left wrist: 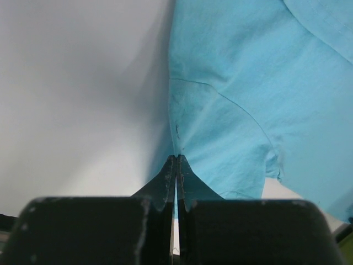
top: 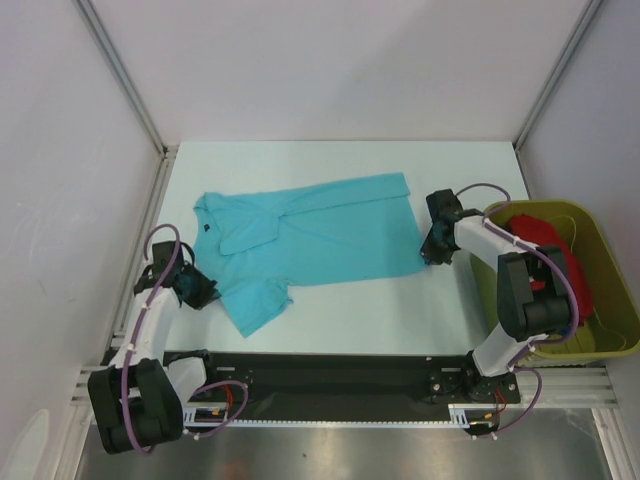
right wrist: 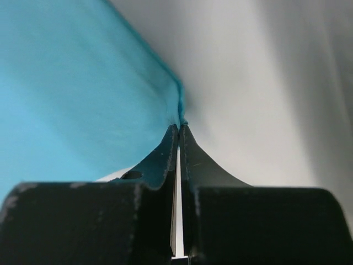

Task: Fold and stack the t-shirts
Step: Fold the tshirt

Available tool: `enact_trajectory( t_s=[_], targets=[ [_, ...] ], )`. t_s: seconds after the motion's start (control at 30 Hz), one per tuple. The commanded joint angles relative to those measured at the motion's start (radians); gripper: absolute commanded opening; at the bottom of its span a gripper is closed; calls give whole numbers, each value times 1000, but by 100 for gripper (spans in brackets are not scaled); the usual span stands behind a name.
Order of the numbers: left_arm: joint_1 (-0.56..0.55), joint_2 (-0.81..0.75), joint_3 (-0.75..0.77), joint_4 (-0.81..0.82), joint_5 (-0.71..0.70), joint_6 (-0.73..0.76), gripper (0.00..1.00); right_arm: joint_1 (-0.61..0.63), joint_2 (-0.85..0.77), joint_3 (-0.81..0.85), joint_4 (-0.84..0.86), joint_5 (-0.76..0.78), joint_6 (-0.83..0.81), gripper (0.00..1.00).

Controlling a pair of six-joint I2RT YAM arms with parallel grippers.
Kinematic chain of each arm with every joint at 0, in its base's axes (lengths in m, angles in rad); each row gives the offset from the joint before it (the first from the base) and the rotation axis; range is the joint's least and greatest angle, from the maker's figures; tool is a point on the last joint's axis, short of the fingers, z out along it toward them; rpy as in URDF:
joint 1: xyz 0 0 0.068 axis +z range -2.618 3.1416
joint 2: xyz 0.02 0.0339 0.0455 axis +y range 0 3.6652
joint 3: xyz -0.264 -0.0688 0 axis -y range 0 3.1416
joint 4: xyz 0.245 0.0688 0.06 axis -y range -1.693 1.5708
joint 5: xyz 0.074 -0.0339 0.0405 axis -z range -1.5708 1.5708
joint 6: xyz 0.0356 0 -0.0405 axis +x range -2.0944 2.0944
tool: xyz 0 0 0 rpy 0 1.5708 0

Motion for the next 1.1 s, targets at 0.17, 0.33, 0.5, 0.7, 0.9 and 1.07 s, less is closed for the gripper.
enact_trajectory(
  t_s=[0.17, 0.33, 0.5, 0.7, 0.9, 1.07],
  targets=[
    [7, 62, 159, 17, 18, 72, 0, -3, 29, 198, -33, -56, -140, 0],
    [7, 148, 266, 71, 56, 60, 0, -8, 142, 344, -57, -83, -182, 0],
    [9, 276, 347, 115, 76, 26, 0, -23, 265, 494, -91, -91, -200, 0],
    [7, 404, 475, 129, 82, 14, 0, -43, 397, 671, -148, -89, -210, 0],
    [13, 508, 573, 132, 82, -8, 0, -62, 466, 760, -166, -103, -217, 0],
    [22, 567, 639, 138, 91, -25, 0, -68, 528, 855, -180, -132, -225, 0]
  ],
)
